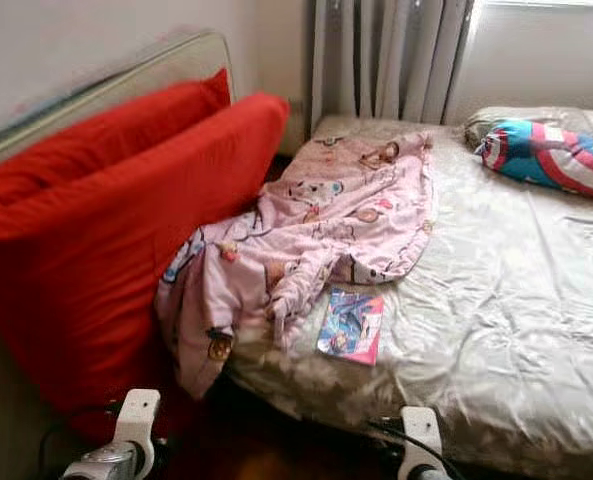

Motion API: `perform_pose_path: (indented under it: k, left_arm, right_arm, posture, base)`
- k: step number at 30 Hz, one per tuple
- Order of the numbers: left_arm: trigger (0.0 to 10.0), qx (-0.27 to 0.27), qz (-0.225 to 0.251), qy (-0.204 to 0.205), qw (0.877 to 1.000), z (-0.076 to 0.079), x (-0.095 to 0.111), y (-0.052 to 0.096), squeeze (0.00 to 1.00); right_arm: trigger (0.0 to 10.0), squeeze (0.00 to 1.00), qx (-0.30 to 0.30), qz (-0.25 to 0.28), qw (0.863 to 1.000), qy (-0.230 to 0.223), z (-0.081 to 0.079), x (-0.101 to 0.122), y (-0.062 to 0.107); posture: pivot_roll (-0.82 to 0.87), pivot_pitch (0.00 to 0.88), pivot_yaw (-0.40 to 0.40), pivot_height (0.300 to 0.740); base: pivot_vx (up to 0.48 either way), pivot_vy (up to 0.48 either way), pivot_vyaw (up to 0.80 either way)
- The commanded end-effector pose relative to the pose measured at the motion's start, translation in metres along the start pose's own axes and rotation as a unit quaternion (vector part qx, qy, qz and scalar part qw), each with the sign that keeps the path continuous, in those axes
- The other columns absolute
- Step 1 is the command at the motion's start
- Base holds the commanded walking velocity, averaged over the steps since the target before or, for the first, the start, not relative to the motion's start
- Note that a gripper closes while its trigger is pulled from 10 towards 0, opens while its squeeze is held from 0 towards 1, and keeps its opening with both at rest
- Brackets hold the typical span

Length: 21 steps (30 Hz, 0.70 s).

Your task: Clean up the room

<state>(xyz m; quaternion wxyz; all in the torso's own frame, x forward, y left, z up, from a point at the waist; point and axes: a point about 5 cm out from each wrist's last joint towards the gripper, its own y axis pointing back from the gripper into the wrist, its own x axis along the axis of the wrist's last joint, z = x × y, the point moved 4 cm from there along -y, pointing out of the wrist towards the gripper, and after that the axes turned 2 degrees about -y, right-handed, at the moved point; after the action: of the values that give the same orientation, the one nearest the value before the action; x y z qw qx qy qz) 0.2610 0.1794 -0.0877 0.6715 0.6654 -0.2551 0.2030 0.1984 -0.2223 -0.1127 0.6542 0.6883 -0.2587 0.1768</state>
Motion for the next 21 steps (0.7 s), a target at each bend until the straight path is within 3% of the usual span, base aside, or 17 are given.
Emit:
perform_pose_path:
  k: [1, 21]
  left_arm:
    - [10.0, 0.017, -0.003, 0.002, 1.0, -0.0148, -0.002, 0.002, 0.0]
    - [10.0, 0.017, 0.0, 0.004, 1.0, -0.0147, -0.0014, 0.002, 0.0]
  right_arm:
    - [10.0, 0.0, 0.009, 0.016, 1.0, -0.009, -0.0098, 0.0122, -0.0037]
    - [10.0, 0.0, 0.01, 0.016, 1.0, 0.006, -0.0097, 0.0131, -0.0037]
  posture:
    - [0.03, 0.016, -0.01, 0.74]
    - [0.03, 0.017, -0.01, 0.74]
  base:
    - [0.3, 0.0, 0.0]
    - [0.304, 0.0, 0.02]
